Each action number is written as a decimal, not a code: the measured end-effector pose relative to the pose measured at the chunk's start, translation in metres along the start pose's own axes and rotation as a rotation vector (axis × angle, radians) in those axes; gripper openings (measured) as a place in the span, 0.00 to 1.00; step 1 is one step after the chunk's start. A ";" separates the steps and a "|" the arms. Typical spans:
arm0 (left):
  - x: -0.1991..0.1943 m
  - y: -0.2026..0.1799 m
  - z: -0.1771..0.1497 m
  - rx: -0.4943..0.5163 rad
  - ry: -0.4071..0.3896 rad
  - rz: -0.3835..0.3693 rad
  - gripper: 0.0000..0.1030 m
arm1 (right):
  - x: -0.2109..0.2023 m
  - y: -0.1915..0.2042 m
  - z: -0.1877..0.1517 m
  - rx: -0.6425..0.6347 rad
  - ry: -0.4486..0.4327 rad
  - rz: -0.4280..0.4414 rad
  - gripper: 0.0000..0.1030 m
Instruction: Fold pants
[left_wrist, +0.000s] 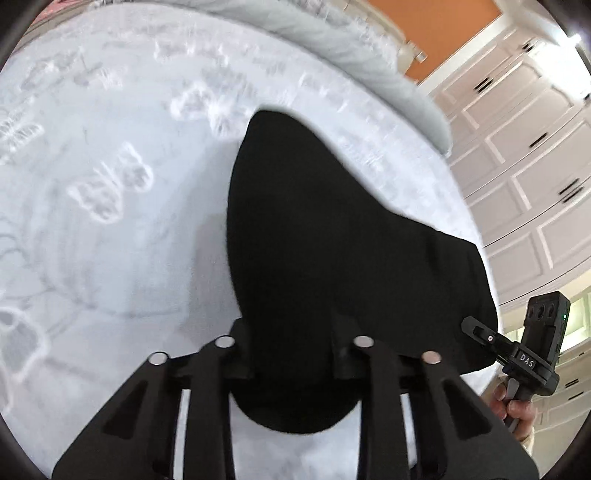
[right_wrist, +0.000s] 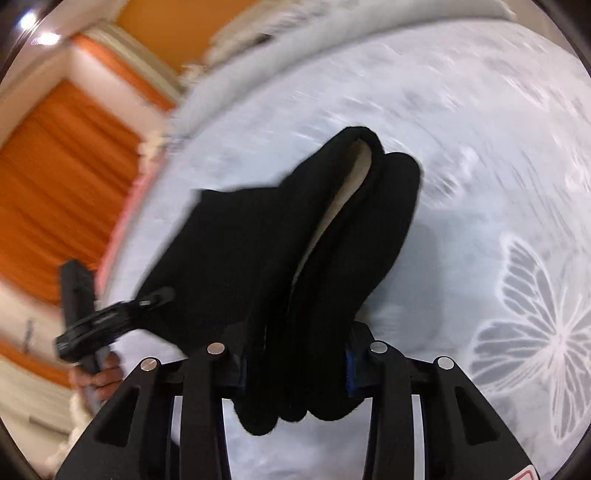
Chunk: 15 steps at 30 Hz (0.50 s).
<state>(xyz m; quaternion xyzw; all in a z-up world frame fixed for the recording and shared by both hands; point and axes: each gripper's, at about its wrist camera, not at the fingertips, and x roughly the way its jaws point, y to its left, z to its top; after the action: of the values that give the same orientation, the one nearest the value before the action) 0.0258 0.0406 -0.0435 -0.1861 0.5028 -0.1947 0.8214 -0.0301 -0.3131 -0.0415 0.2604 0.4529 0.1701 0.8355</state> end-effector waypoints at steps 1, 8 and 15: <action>-0.017 -0.002 -0.005 0.008 -0.008 -0.013 0.21 | -0.013 0.009 -0.003 -0.029 -0.012 0.041 0.33; -0.003 0.036 -0.049 -0.088 0.125 0.033 0.53 | 0.022 -0.039 -0.036 0.092 0.243 -0.116 0.63; -0.004 0.048 -0.043 -0.123 0.091 -0.004 0.87 | 0.028 -0.025 -0.036 0.062 0.215 -0.112 0.74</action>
<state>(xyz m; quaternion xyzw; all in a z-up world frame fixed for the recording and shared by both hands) -0.0083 0.0785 -0.0828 -0.2280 0.5501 -0.1732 0.7845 -0.0445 -0.3085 -0.0919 0.2409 0.5587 0.1359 0.7819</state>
